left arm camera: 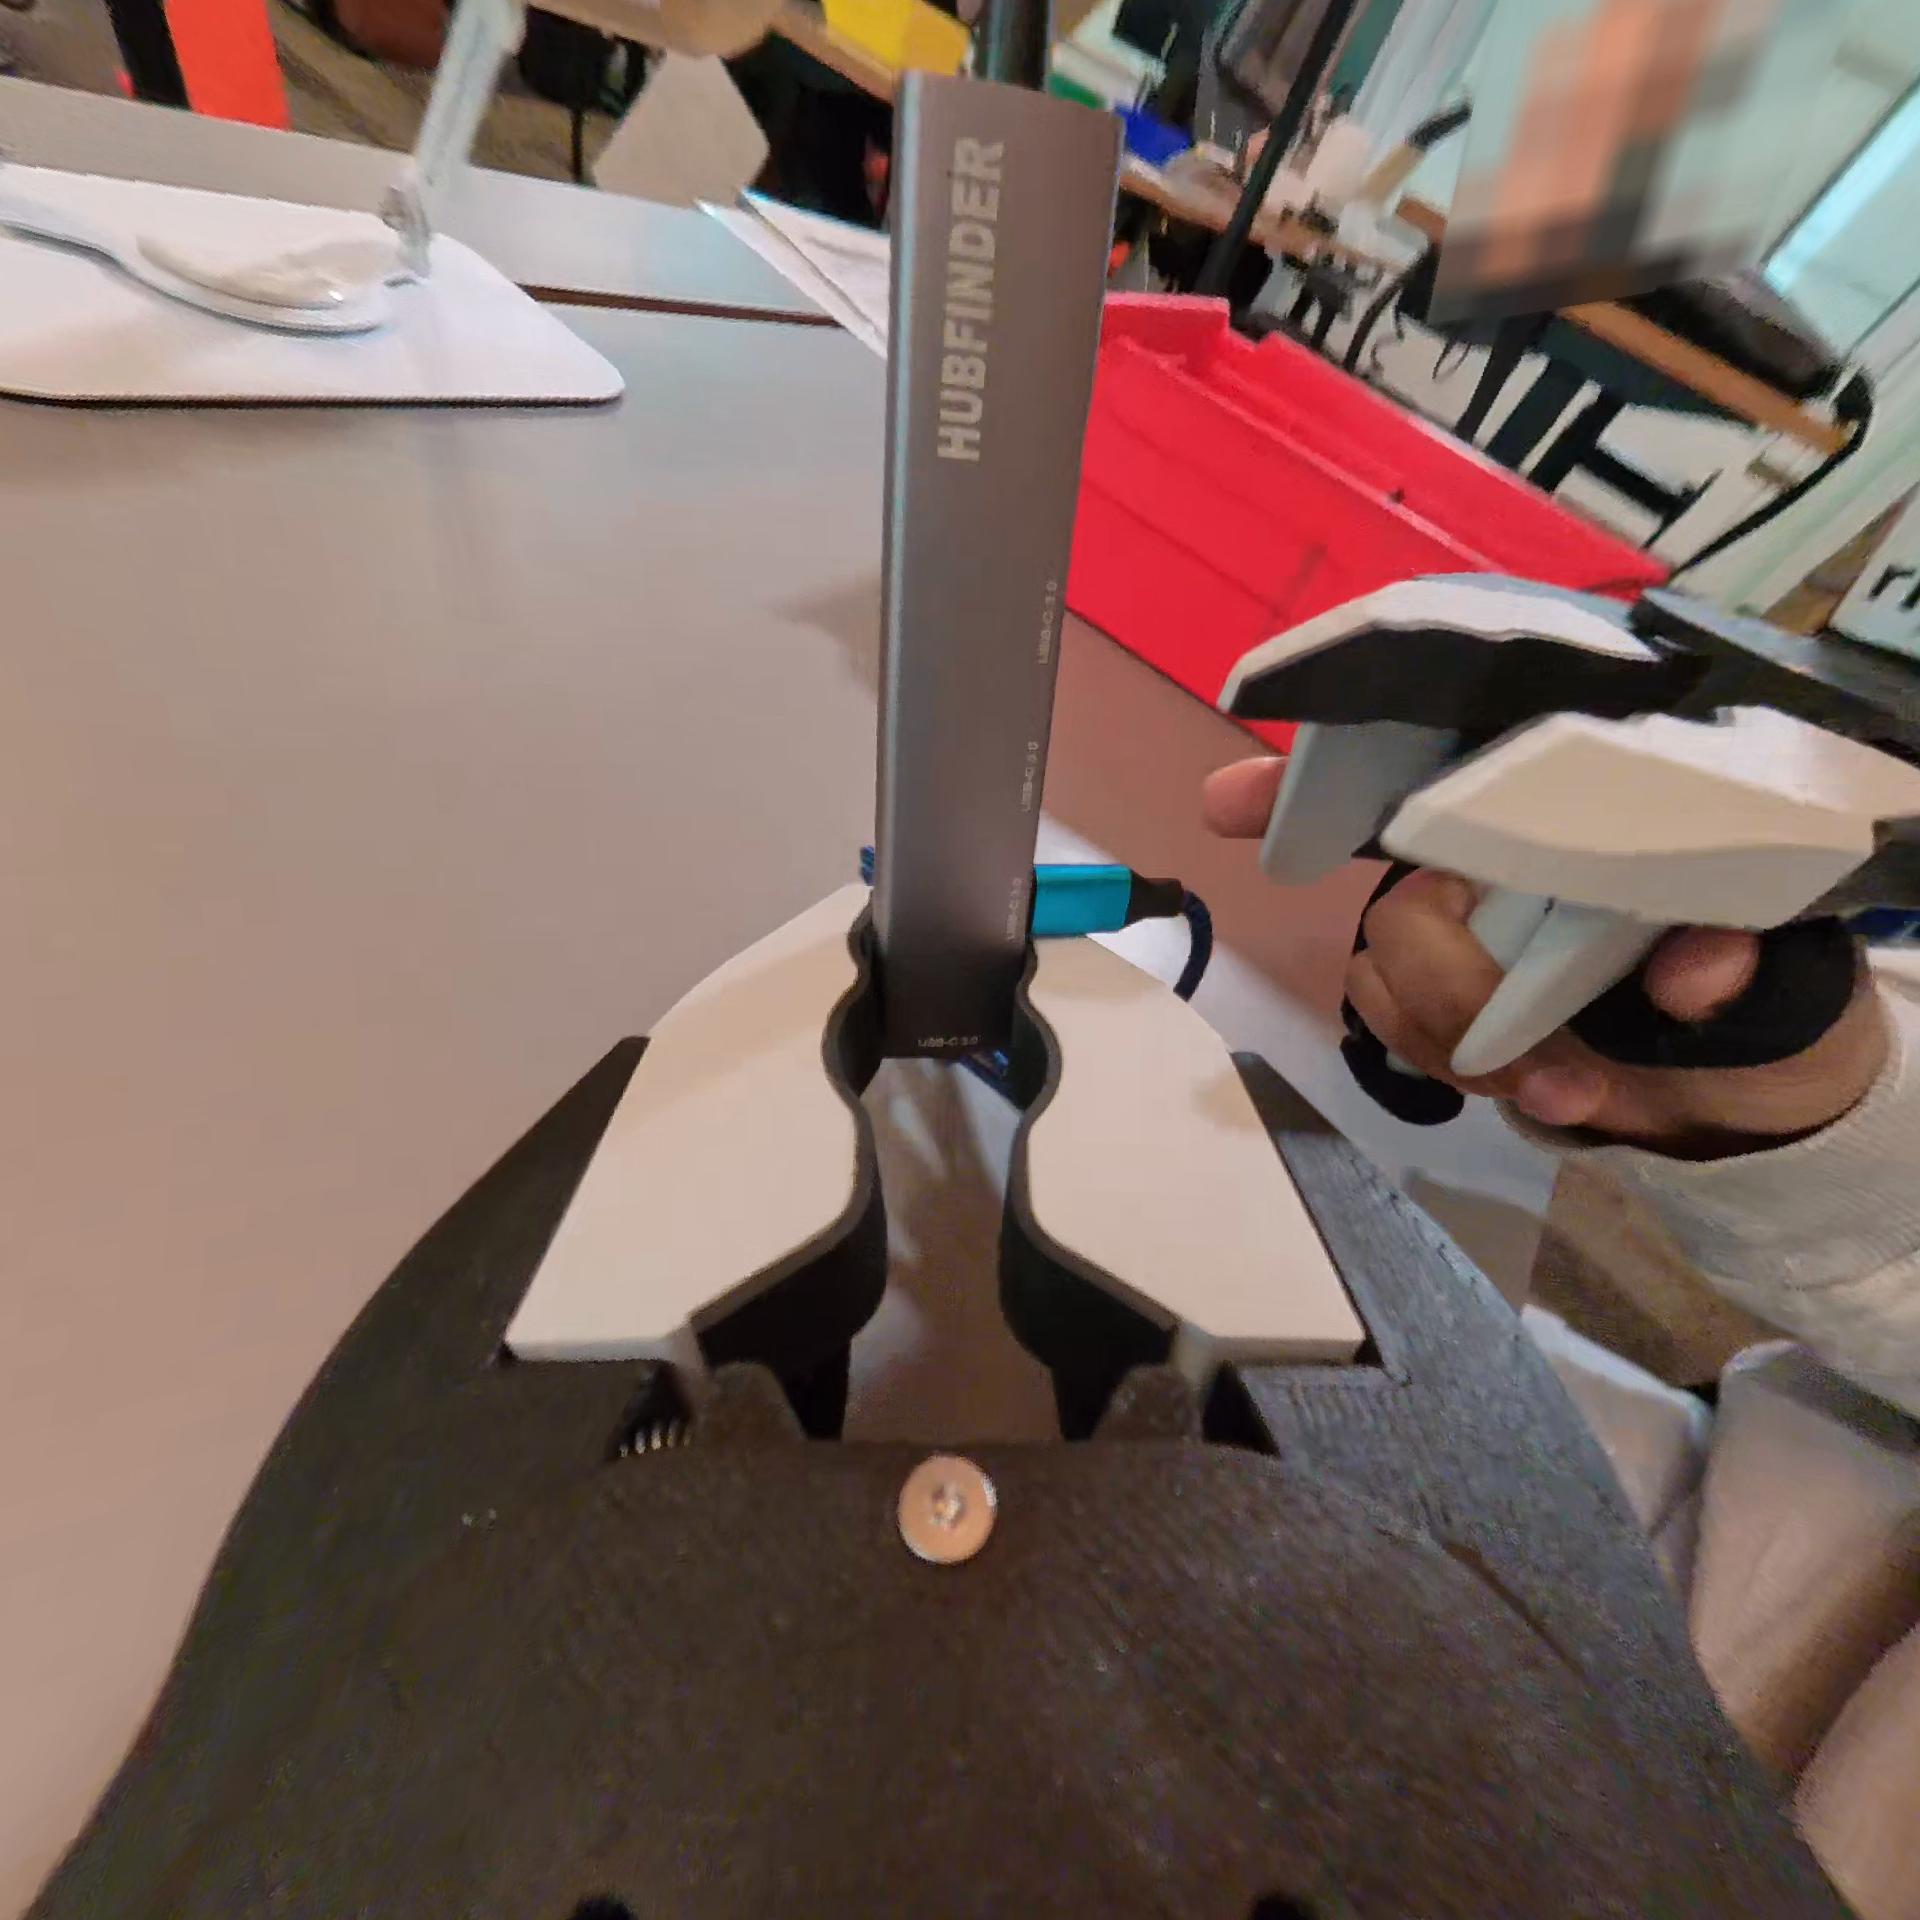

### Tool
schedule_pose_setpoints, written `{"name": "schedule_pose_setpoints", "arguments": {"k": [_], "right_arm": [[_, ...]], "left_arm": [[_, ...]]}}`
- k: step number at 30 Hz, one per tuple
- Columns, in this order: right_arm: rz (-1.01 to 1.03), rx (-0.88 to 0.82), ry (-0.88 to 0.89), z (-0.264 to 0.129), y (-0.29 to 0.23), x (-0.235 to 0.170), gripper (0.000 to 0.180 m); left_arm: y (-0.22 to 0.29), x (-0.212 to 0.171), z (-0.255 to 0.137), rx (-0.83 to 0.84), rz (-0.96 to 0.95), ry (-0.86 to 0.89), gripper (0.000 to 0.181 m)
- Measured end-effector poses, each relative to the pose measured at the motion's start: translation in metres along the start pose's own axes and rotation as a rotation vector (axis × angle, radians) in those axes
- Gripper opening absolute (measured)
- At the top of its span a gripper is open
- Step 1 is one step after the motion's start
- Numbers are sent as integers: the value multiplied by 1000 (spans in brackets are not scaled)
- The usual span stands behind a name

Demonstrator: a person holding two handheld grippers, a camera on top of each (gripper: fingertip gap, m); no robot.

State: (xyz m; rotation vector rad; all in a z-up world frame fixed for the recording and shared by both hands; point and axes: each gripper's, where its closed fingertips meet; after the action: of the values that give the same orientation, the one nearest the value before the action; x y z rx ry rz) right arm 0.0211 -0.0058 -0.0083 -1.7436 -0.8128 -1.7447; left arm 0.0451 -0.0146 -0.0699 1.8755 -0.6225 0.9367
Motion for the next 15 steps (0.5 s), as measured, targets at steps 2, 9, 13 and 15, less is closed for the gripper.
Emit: {"name": "schedule_pose_setpoints", "arguments": {"k": [2, 9, 13, 15], "right_arm": [[-67, 10, -37, -7, -6, -10, 27], [-82, -17, -147, -23, -3, -37, 29], [-13, 4, -152, -24, -1, -40, 24], [27, 7, -159, -25, 1, -41, 20]], "left_arm": [[2, -4, 2, 29, 58, -29, 21], [6, -17, 9, 102, 240, -114, 21], [5, -27, 13, 170, 344, -189, 22], [7, -29, 18, 201, 401, -218, 22]]}}
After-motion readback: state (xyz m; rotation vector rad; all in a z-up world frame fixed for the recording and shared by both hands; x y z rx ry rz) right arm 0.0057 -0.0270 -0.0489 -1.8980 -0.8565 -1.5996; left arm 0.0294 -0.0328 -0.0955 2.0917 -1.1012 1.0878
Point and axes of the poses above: each gripper's, where its closed fingertips meet, z out along the fingers, x out of its top, y = z × x across the jaws, and after that the axes turned 12 degrees about -z, right-handed
